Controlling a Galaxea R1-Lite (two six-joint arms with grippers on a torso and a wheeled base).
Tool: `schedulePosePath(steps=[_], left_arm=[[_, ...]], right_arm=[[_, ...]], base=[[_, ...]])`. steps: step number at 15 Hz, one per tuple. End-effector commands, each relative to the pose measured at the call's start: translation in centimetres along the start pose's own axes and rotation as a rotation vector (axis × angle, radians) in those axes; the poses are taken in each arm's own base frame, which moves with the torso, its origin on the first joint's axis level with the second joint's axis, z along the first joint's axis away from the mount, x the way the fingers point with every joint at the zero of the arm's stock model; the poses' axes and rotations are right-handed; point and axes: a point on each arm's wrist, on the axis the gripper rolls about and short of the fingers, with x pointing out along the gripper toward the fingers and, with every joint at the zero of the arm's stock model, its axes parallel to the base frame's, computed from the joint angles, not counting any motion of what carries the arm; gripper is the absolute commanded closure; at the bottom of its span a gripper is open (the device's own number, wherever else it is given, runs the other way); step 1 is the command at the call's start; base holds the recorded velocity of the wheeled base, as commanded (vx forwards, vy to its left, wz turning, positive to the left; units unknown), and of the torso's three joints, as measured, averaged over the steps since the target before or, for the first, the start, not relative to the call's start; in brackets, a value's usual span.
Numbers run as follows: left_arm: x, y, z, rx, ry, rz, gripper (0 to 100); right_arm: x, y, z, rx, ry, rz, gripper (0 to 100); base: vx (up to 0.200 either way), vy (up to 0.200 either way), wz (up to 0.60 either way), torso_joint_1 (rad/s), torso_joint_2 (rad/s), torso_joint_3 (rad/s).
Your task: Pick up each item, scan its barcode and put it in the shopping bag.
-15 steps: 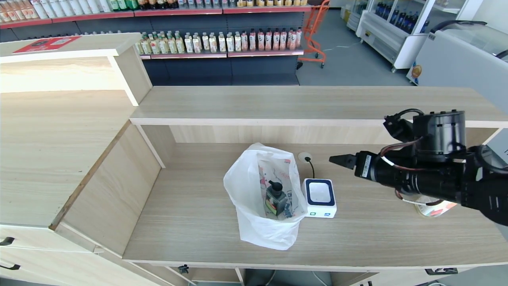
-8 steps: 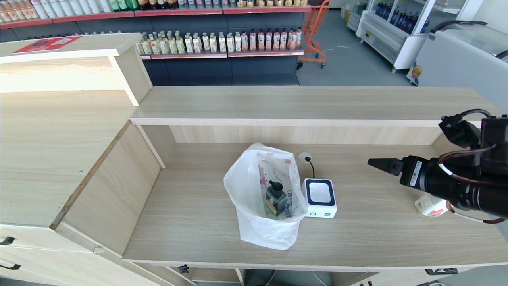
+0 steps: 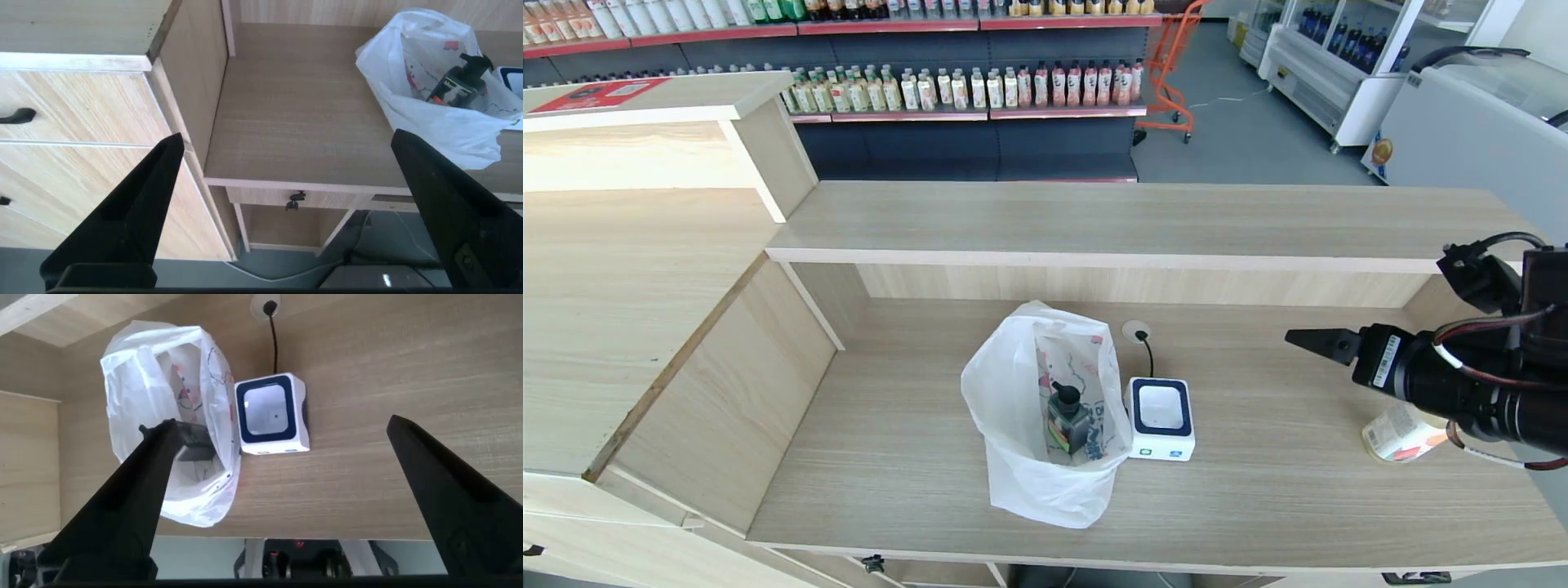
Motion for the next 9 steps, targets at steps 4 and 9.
schedulePosePath(steps=[4, 9], left_arm=[[0.0, 0.0, 0.0, 0.000, 0.002, 0.001, 0], [0.0, 0.0, 0.0, -0.032, 0.000, 0.004, 0]], right_arm=[[0.1, -0.3, -0.6, 0.000, 0.022, -0.012, 0], [0.5, -1.3, -1.5, 0.005, 0.047, -0.078, 0]], base=[[0.000, -0.200, 0.00, -0.004, 0.00, 0.004], [-0.120, -0.200, 0.00, 0.000, 0.00, 0.001]])
